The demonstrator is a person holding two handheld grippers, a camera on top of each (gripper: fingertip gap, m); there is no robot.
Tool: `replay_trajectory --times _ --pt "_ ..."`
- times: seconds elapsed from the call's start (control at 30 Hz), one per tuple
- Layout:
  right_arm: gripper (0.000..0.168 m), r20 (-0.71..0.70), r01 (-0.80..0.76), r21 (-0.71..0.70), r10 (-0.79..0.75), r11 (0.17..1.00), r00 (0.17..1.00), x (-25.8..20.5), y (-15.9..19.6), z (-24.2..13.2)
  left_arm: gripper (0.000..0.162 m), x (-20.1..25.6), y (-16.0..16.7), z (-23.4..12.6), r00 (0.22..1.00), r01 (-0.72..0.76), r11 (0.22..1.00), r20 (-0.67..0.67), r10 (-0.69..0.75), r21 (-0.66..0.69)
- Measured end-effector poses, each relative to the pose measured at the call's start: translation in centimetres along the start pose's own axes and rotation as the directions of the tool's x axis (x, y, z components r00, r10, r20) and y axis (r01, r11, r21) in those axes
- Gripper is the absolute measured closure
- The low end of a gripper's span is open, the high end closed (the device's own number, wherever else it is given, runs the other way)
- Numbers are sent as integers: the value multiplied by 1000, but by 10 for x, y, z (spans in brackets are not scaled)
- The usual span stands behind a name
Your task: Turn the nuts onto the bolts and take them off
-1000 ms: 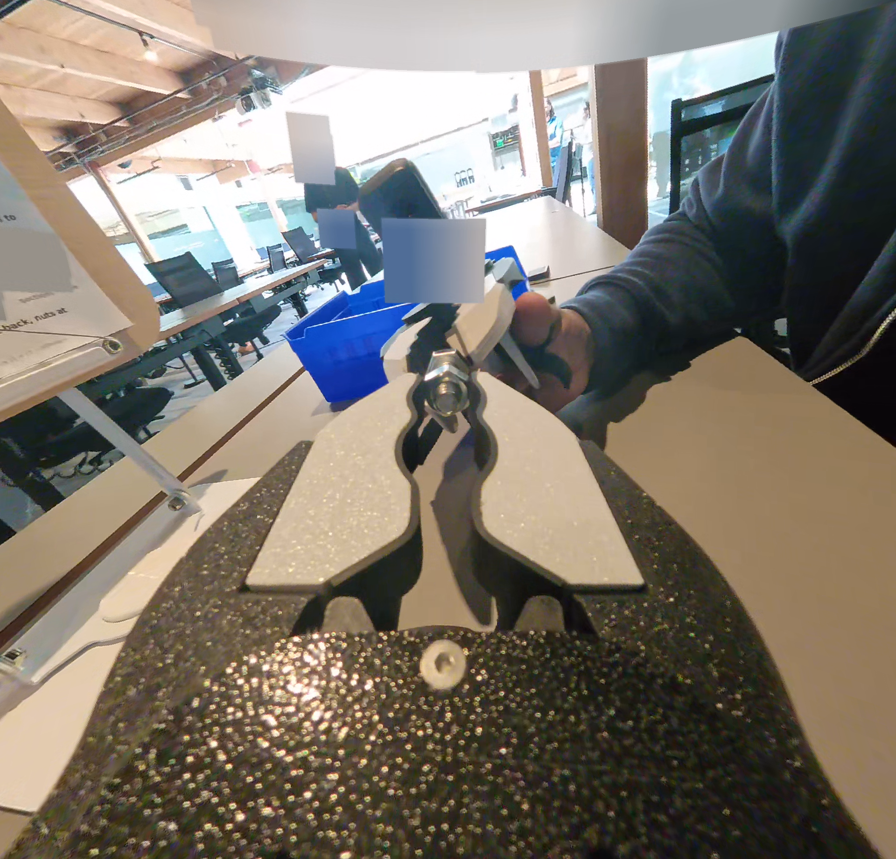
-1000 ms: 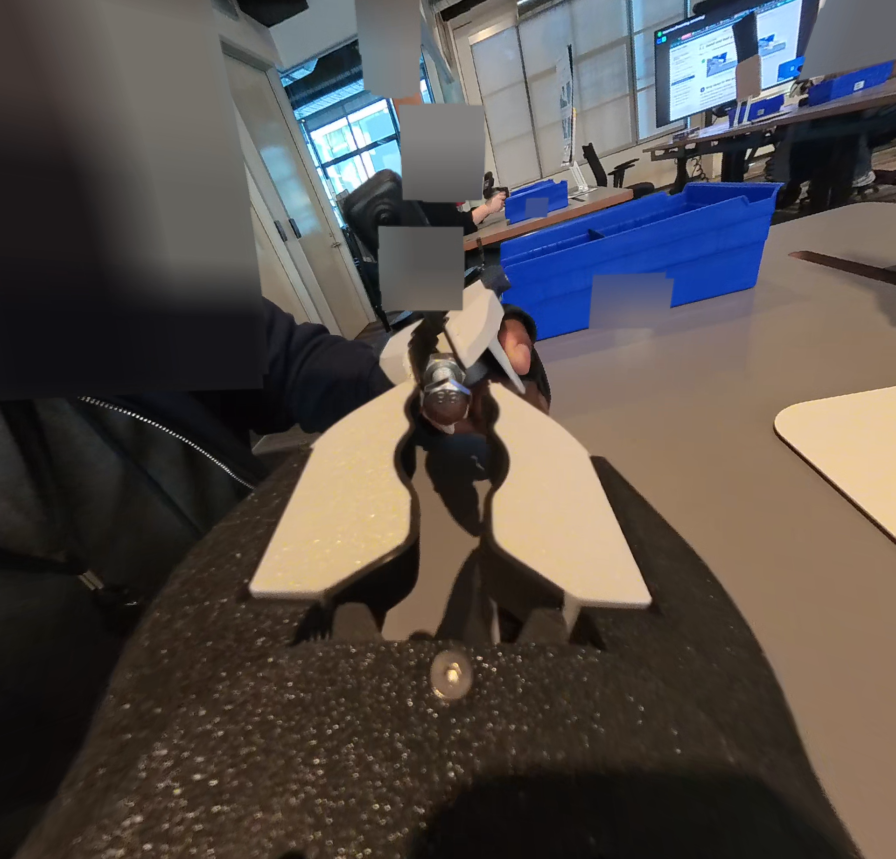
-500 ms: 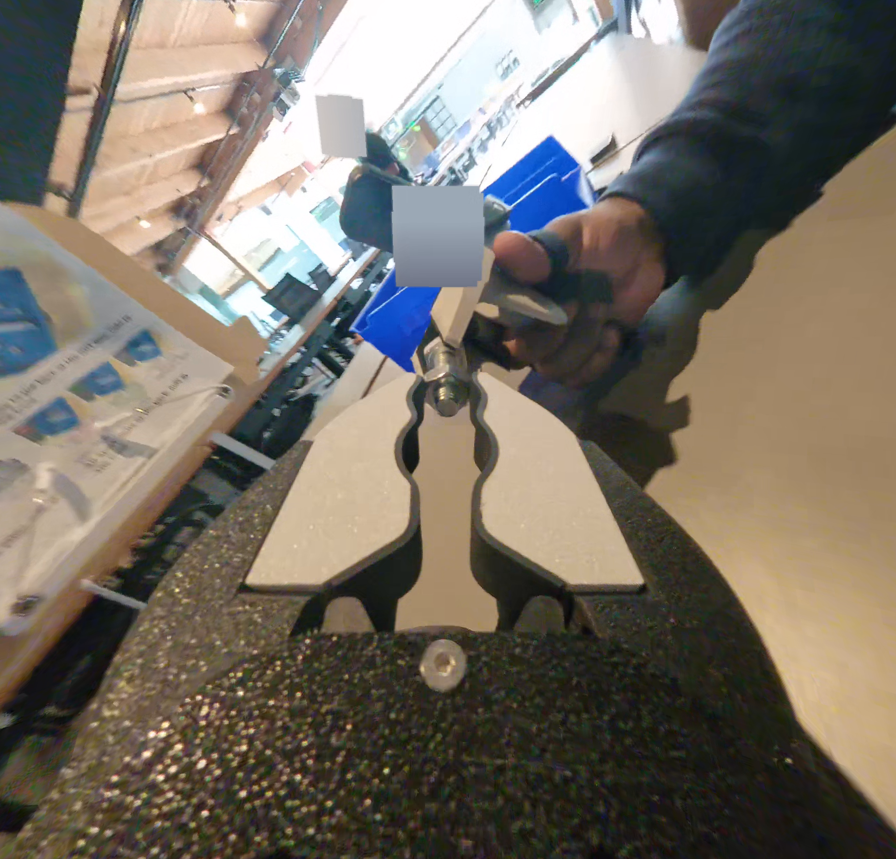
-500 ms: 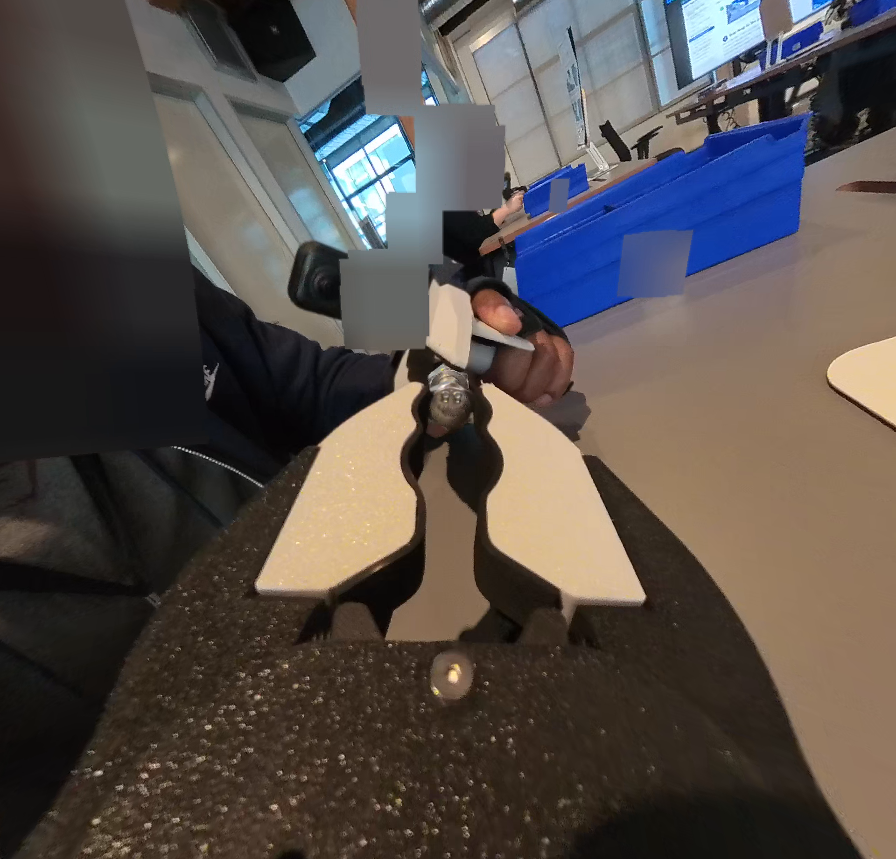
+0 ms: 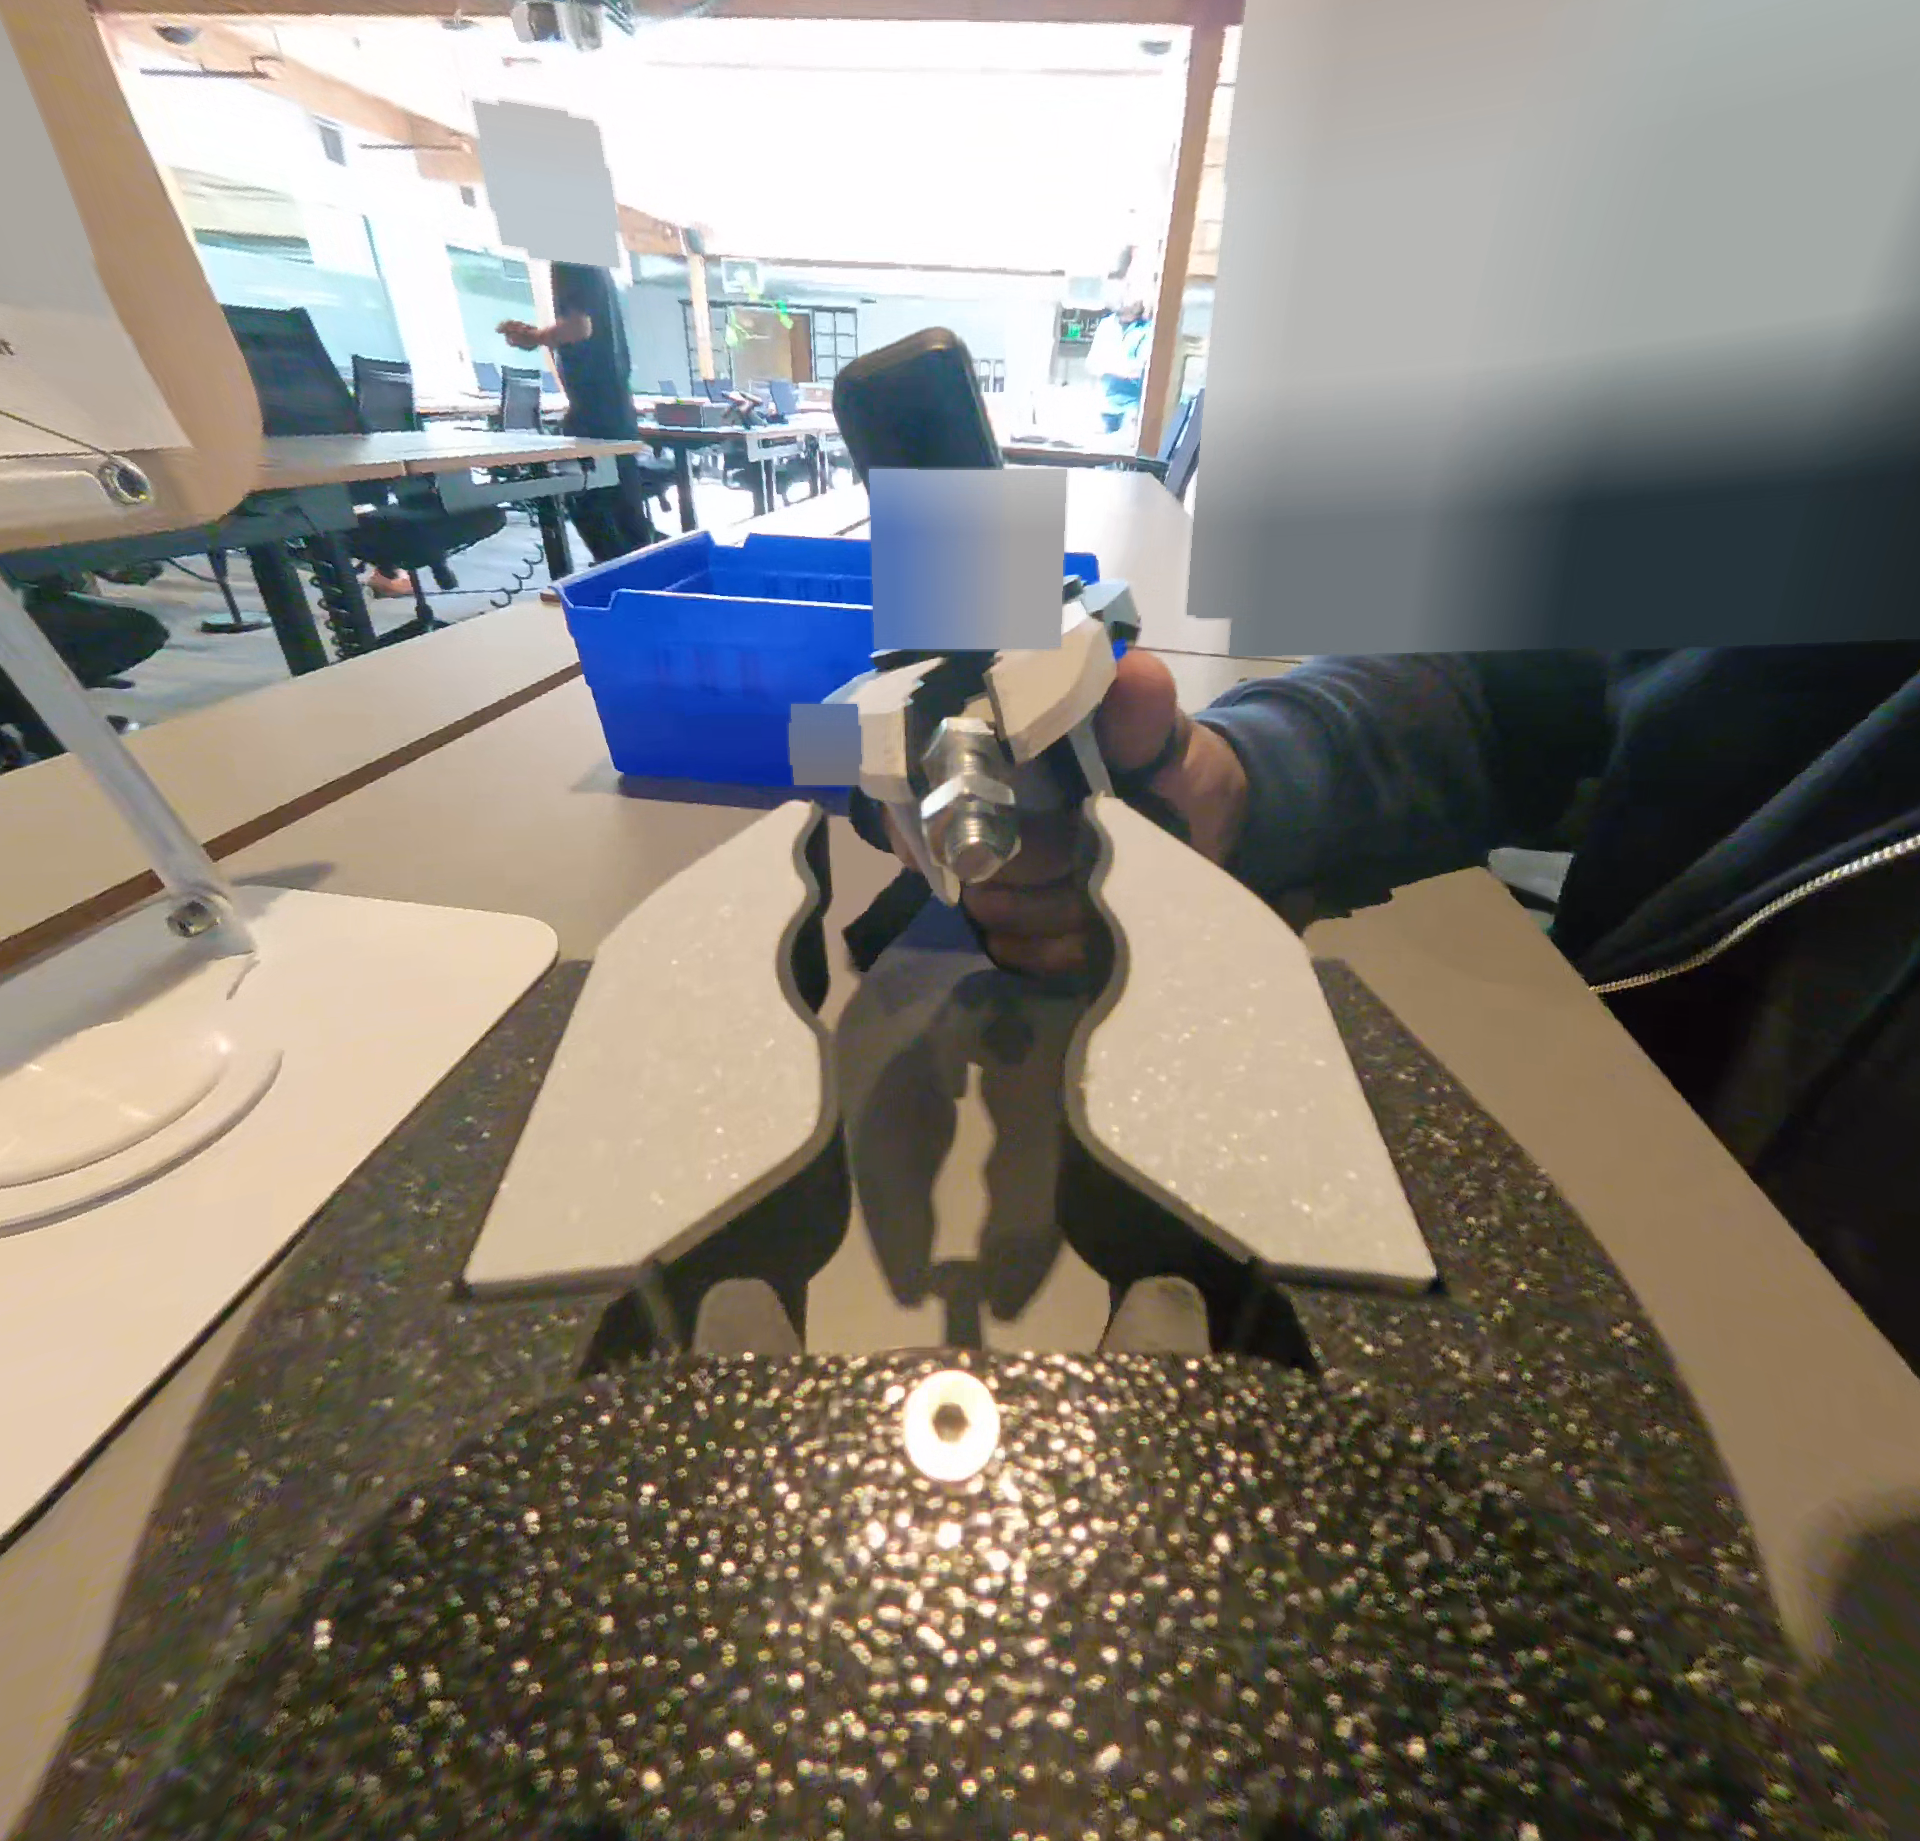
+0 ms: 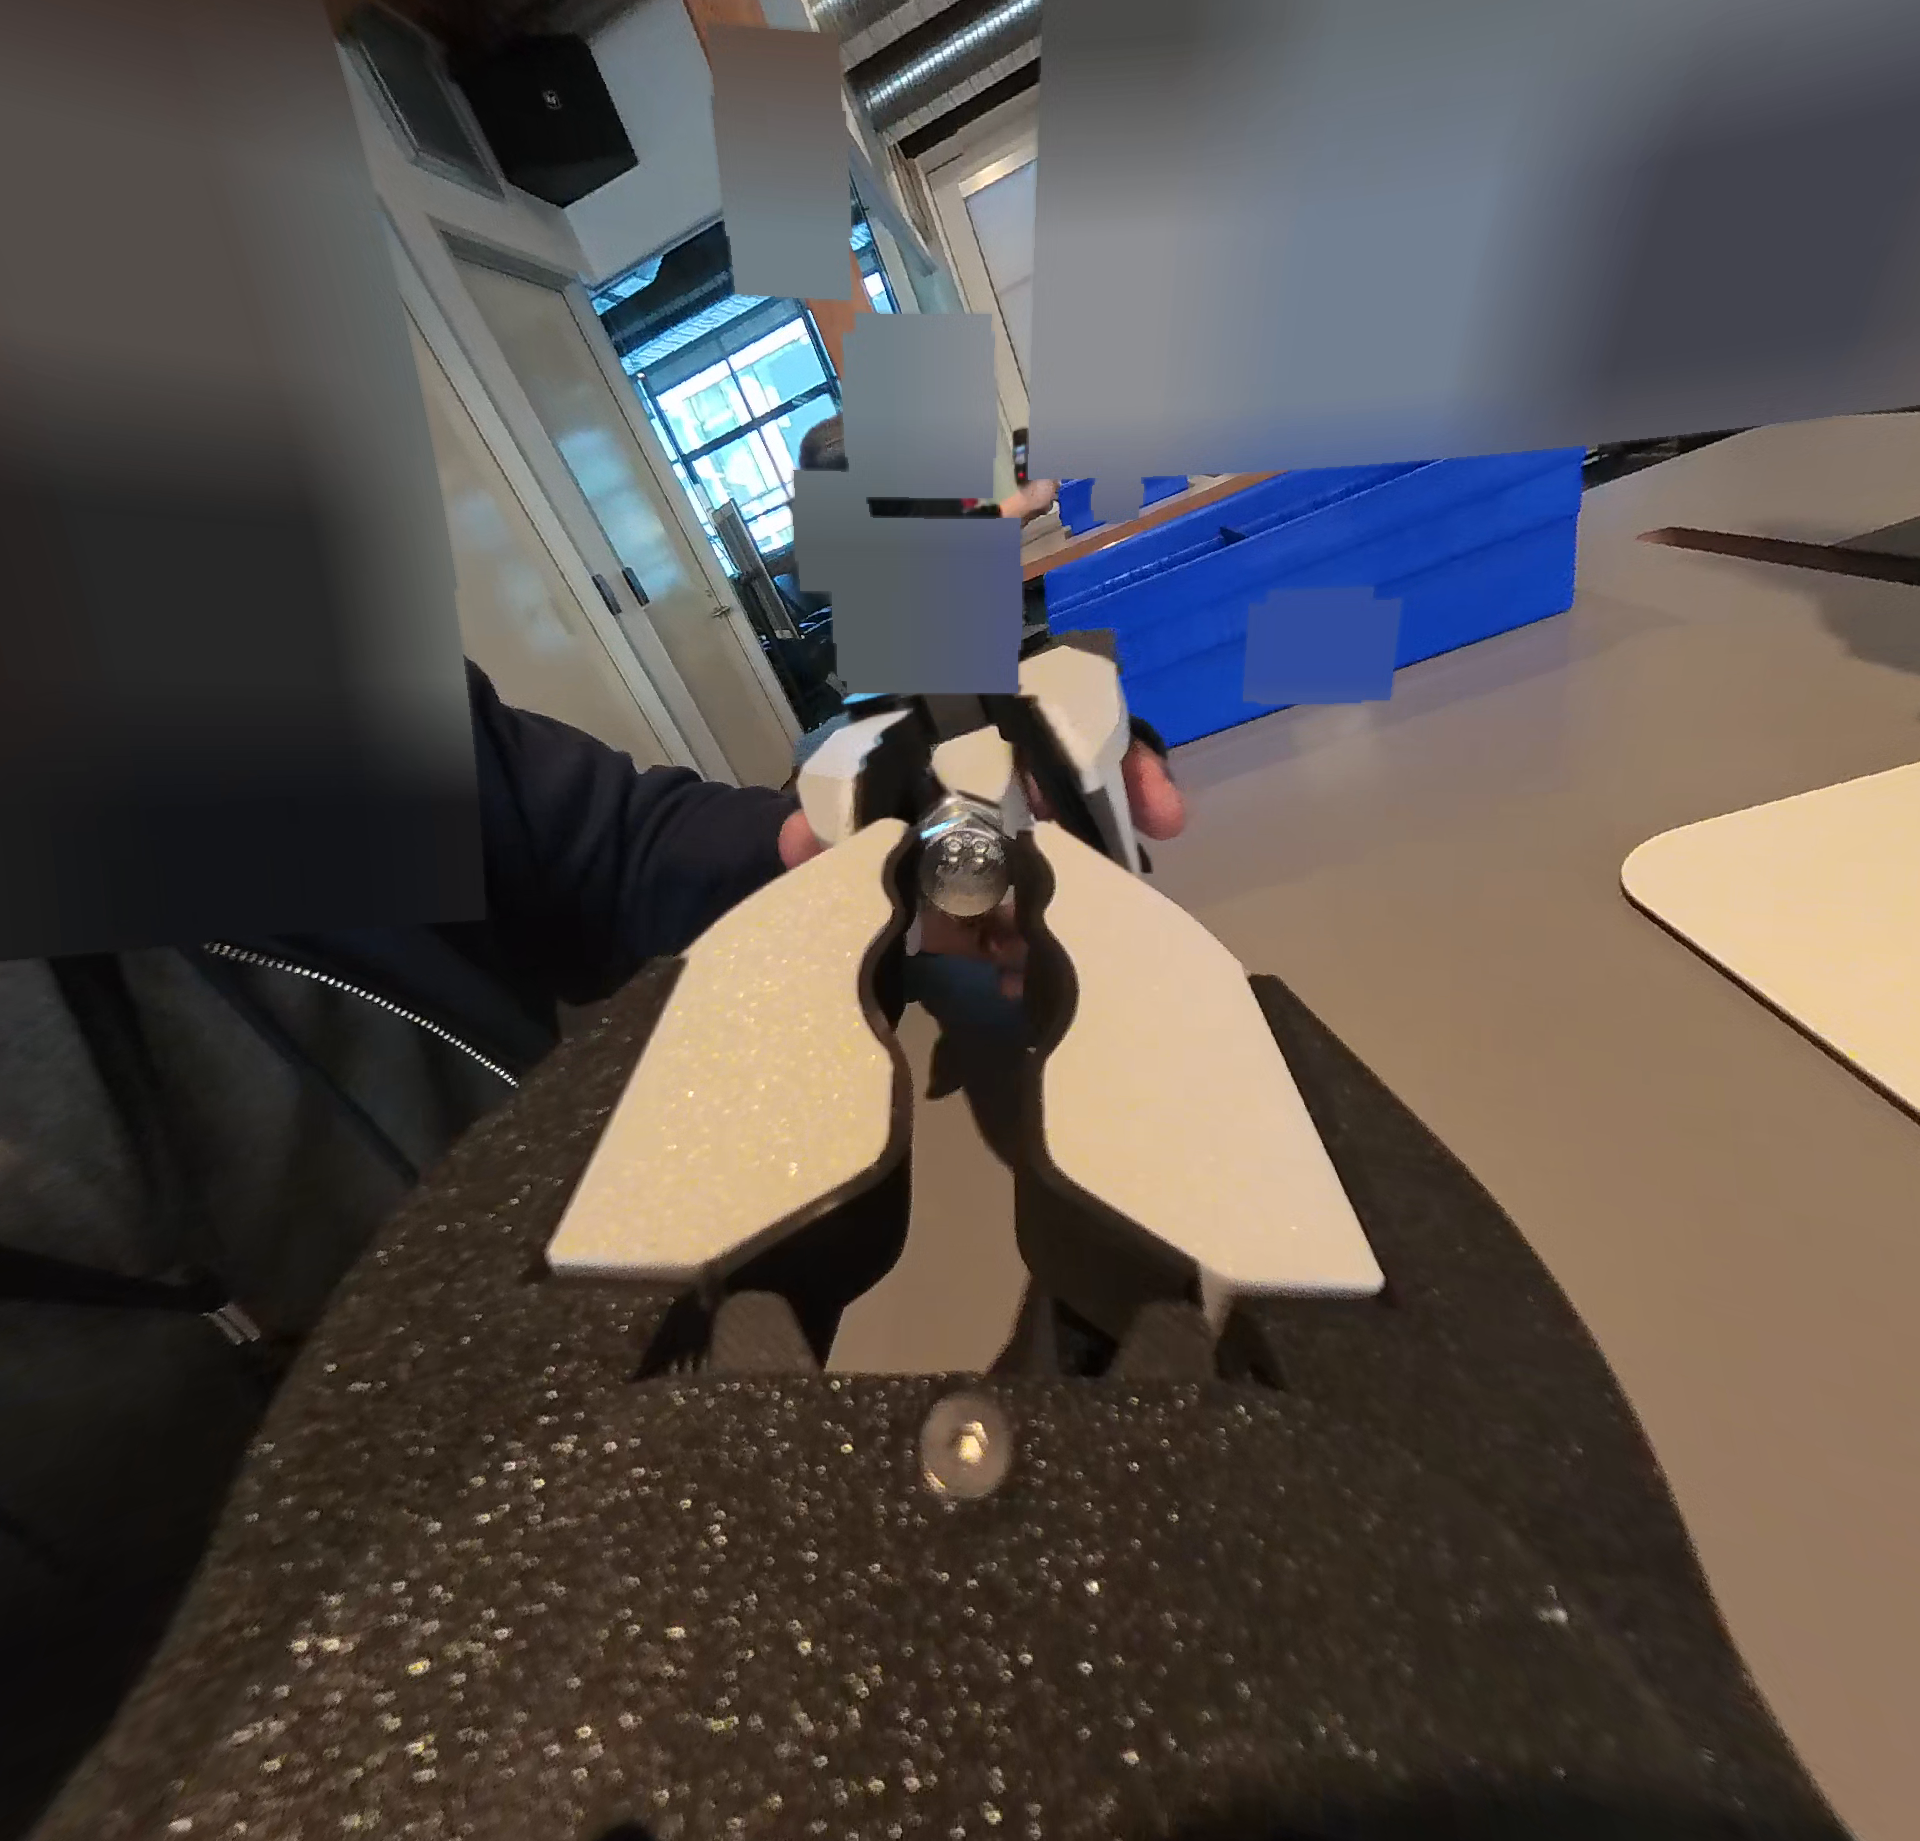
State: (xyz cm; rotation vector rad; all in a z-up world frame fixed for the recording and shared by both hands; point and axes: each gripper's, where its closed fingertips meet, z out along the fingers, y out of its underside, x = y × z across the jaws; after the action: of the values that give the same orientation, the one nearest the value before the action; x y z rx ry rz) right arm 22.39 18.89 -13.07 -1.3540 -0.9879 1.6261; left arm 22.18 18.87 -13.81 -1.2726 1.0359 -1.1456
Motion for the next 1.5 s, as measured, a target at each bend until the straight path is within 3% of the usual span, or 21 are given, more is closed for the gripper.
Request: replay_trajectory --times 0.17,0.3,0.43,0.53,0.67,0.73,0.87,0.97,1.1,1.37,1.5 --pt "152 -1 9 -4 -9 1000 1000 -1 1 1 143 5 1 2 1000 -29 1000 -6 29 -9" --pt "152 -6 16 -4 -17 1000 1000 -2 2 2 146 5 1 0 995 -101 995 15 101 -23" --pt "152 -3 17 -3 -17 1000 1000 -2 2 3 146 6 1 0 956 -279 957 72 284 -72" --pt "152 -4 3 1 -3 1000 1000 -2 2 3 146 6 2 -1 850 -492 856 124 511 -155" --pt "152 13 -49 36 49 998 999 -1 0 2 143 5 4 1 623 -719 646 175 762 -255" --pt "152 16 -57 53 56 997 998 0 -3 0 131 8 5 4 690 -673 708 165 705 -213" --pt "152 13 -42 68 41 997 999 0 -7 -3 125 8 -8 2 902 -401 916 158 401 -35" --pt "152 13 -28 66 27 997 1000 -2 -7 -2 126 0 -8 1 968 -210 978 142 208 0" --pt "152 10 -17 63 16 998 1000 -2 -6 -1 126 1 -3 5 995 -60 998 85 58 15" --pt "152 16 -8 59 7 998 1000 -4 -5 1 145 6 0 5 998 -39 999 46 39 4" --pt "152 10 -21 52 20 998 1000 -3 -3 1 145 4 2 4 964 -232 970 114 239 -72"
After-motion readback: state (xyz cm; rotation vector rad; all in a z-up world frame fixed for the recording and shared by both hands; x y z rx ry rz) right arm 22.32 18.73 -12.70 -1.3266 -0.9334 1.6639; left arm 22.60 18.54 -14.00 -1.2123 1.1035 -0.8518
